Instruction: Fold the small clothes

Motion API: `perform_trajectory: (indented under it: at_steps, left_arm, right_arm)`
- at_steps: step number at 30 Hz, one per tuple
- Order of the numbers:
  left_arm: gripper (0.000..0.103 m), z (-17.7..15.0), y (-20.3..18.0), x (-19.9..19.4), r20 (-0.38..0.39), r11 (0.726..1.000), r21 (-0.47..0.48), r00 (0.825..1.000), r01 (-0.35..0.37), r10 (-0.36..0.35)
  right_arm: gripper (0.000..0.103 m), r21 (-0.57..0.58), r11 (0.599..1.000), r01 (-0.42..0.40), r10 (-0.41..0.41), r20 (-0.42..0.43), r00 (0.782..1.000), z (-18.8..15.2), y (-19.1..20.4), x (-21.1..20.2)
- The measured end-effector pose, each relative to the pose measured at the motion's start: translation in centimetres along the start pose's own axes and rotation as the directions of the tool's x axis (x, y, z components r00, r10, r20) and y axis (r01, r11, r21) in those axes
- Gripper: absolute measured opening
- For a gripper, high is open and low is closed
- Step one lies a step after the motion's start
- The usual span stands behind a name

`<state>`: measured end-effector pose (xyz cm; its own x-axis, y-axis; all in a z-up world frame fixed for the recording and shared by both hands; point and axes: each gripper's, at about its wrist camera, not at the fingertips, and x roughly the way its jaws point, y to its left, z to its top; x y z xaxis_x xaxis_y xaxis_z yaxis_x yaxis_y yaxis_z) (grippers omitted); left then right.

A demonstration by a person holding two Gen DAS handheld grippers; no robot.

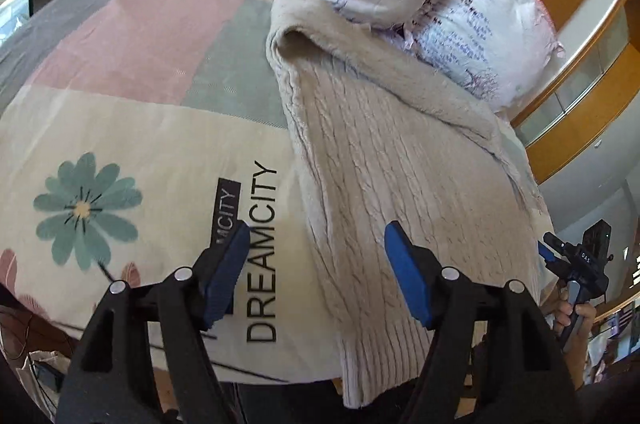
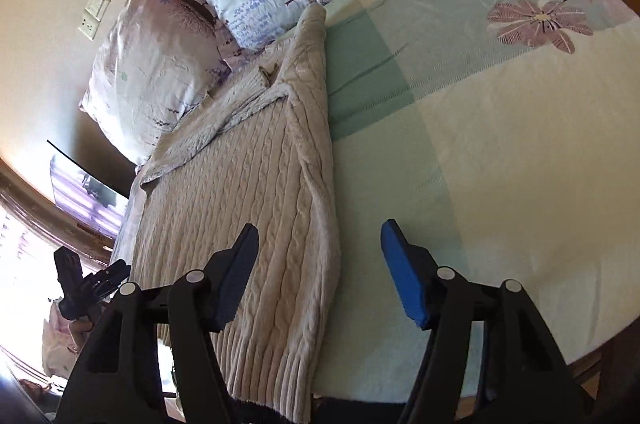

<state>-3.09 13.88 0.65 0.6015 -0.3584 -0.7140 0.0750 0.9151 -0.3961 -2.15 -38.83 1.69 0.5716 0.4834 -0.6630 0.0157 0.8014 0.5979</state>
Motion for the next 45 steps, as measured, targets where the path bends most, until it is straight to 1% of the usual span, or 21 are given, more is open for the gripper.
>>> perform_trajectory:
  at_steps: [4,6,9,12,13,16,20,23,26,29,31,32,33,34,35,36,37,38,40,43,45]
  left_arm:
    - [0.045,-2.8,-1.6,-0.1,-0.038,0.988,-0.043,0.988,0.148,-0.150]
    - [0.043,-3.9,-2.4,-0.4,-0.018,0.990,-0.027,0.990,0.141,-0.142]
    - [0.025,-5.2,-2.4,-0.6,-0.039,0.973,-0.083,0.975,0.215,-0.219]
    - [0.019,-5.6,-2.4,-0.3,-0.024,0.970,-0.097,0.974,0.221,-0.224]
    - [0.011,-5.5,-2.5,0.0,-0.021,0.970,-0.098,0.974,0.224,-0.227]
    - [0.007,-3.9,-2.5,-0.1,0.011,0.955,-0.105,0.961,0.277,-0.277]
    - [0.006,2.7,-2.6,-2.6,0.138,0.954,-0.027,0.947,0.297,-0.291]
    - [0.006,10.2,-3.4,-3.8,0.263,0.973,0.057,0.937,0.222,-0.229]
    - [0.006,16.5,-4.8,-2.1,0.322,0.985,0.092,0.932,0.146,-0.169]
    - [0.006,21.8,-6.6,2.9,0.351,0.994,0.102,0.934,0.035,-0.069]
    - [0.011,24.5,-7.4,7.9,0.330,0.995,0.084,0.944,-0.047,0.017]
    - [0.019,25.4,-7.3,10.4,0.298,0.994,0.071,0.953,-0.082,0.057]
    - [0.032,25.9,-7.0,12.4,0.259,0.991,0.056,0.960,-0.121,0.103]
    - [0.057,26.0,-6.7,13.3,0.229,0.990,0.041,0.965,-0.138,0.125]
    - [0.070,25.9,-6.5,13.2,0.230,0.991,0.037,0.966,-0.128,0.116]
    - [0.075,25.4,-6.0,12.4,0.254,0.994,0.041,0.963,-0.104,0.090]
    - [0.089,24.6,-5.3,10.9,0.287,0.995,0.053,0.956,-0.086,0.067]
    - [0.097,24.1,-4.7,10.1,0.293,0.995,0.061,0.954,-0.081,0.060]
    - [0.097,22.9,-2.7,9.0,0.231,0.996,0.050,0.972,-0.067,0.054]
    - [0.093,21.2,0.9,10.1,0.095,0.998,-0.056,0.995,-0.012,0.017]
    - [0.085,20.1,2.6,11.5,0.018,0.991,-0.132,0.999,0.028,-0.026]
  right_arm:
    - [0.044,0.048,0.990,-0.129,0.133,-0.085,0.987,-2.1,0.3,0.2]
    - [0.034,0.050,0.983,-0.175,0.180,-0.116,0.977,-3.5,0.7,0.2]
    - [0.019,0.065,0.971,-0.230,0.237,-0.154,0.959,-5.3,1.0,0.5]
    - [0.009,0.075,0.964,-0.255,0.264,-0.140,0.954,-5.9,1.1,0.4]
    - [0.009,0.082,0.960,-0.269,0.278,-0.135,0.951,-5.8,1.2,0.5]
    - [0.008,0.086,0.937,-0.340,0.347,-0.096,0.933,-4.8,2.0,0.1]
    - [0.008,0.012,0.874,-0.486,0.486,0.034,0.873,-0.5,5.0,-1.8]
    - [0.008,-0.023,0.821,-0.571,0.568,0.131,0.812,4.4,7.0,-1.8]
    - [0.008,-0.038,0.808,-0.588,0.579,0.235,0.781,9.8,7.8,-0.2]
    - [0.008,0.016,0.840,-0.542,0.508,0.326,0.797,15.9,7.7,4.0]
    - [0.009,0.101,0.878,-0.469,0.408,0.358,0.840,19.8,6.6,8.1]
    - [0.019,0.139,0.893,-0.429,0.363,0.342,0.867,21.4,6.2,10.3]
    - [0.045,0.178,0.918,-0.353,0.296,0.283,0.912,22.7,5.6,13.1]
    - [0.056,0.217,0.931,-0.292,0.244,0.222,0.944,23.3,5.0,14.8]
    - [0.061,0.258,0.932,-0.253,0.213,0.172,0.962,23.5,4.2,15.9]
    - [0.066,0.267,0.929,-0.258,0.219,0.168,0.961,23.1,3.6,15.8]
    - [0.072,0.246,0.932,-0.267,0.227,0.177,0.958,22.8,3.1,15.3]
    - [0.085,0.218,0.942,-0.256,0.215,0.193,0.957,22.4,2.8,14.5]
    - [0.089,0.172,0.963,-0.208,0.167,0.226,0.960,21.6,2.0,12.6]
    - [0.089,0.170,0.961,-0.220,0.182,0.212,0.960,21.2,0.9,11.2]
    - [0.089,0.176,0.957,-0.233,0.198,0.197,0.960,20.7,0.4,11.0]
